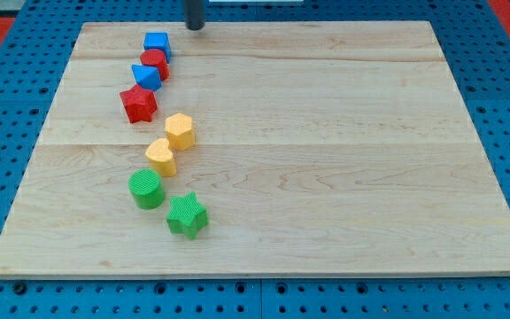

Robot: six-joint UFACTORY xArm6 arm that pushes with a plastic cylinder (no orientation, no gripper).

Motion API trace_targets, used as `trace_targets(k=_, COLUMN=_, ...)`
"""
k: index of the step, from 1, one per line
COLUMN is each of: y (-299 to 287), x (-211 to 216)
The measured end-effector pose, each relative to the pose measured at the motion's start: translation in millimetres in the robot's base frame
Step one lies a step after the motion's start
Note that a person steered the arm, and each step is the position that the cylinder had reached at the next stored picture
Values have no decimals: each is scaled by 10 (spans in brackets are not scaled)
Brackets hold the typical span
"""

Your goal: Push blue cube into the red circle

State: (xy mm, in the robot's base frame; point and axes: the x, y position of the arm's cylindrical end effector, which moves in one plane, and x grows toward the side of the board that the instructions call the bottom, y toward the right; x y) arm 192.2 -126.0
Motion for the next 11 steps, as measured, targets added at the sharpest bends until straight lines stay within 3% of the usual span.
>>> trace_targets(k=1, y=-887, x=-3)
trace_targets(k=2, y=-1068, x=83)
trace_targets(k=5, y=216, x=360)
trace_targets(k=6, y=336, x=223)
trace_targets(k=7, y=-71, x=2)
trace_targets(k=8, y=-312, x=78)
trace_targets(k=11, y=-308, x=493)
